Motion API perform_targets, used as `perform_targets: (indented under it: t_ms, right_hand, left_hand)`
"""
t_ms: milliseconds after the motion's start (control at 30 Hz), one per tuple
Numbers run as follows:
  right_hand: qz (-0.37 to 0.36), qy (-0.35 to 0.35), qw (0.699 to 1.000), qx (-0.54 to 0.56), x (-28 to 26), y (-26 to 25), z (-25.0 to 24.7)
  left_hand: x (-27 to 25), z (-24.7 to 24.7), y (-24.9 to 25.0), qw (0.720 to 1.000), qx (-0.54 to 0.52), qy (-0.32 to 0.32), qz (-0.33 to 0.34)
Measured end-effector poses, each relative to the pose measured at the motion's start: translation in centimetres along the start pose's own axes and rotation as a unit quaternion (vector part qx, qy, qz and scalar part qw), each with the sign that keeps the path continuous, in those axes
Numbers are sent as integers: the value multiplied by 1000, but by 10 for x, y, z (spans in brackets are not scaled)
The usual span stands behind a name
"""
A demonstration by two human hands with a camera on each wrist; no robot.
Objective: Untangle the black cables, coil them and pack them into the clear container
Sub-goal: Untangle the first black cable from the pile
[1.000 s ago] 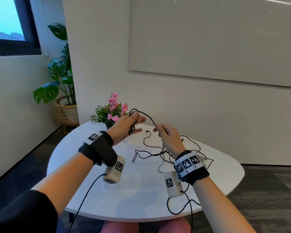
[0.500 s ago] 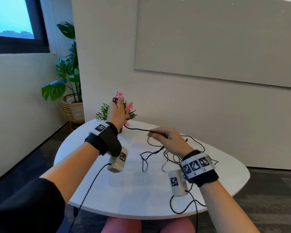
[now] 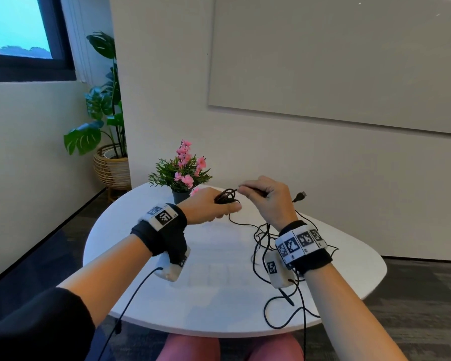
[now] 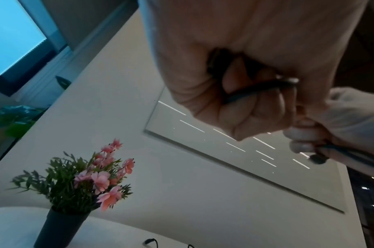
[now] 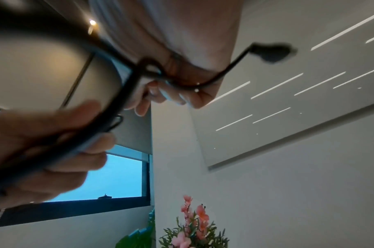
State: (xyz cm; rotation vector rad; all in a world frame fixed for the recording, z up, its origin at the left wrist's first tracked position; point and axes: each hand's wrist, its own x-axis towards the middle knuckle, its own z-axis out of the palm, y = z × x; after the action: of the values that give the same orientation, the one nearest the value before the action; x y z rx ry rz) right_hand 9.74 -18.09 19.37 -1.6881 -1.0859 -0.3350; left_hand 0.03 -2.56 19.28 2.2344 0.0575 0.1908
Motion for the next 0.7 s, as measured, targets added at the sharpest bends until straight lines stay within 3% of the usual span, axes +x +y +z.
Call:
perform_targets:
  t_ms: [100,167,267,400,533,600,667,700]
  right_hand:
    - [-28,-43,997,-62,-2,11,-2]
    - [-50,-66,988,-132,-6,20,3]
    - [3,-65,985,-161,-12,33,11]
    - [88,-149,972,-159,-19,43,18]
    - [95,-206,949,-220,-30,38,20]
    - [137,-229,949,-169,-34,38,18]
    - [215,-199,955,-37,-37,43,14]
    - [238,-193,951,-30,-37,45,11]
  left_hand:
    - [-1,-7,-6,992,-127,5,18]
    - [-2,-11,-8,987,-151,34,35]
    - [-4,-14,-9,974,-204,86,41]
    - [-5,-8,-11,958,-247,133,55]
    - [-1,-5,-8,904,-378,187,72]
    - [2,-10,-13,869,-437,224,63]
    - [1,-15,-16,852,-458,249,49]
    - [-2,-17,-17,844,-466,262,45]
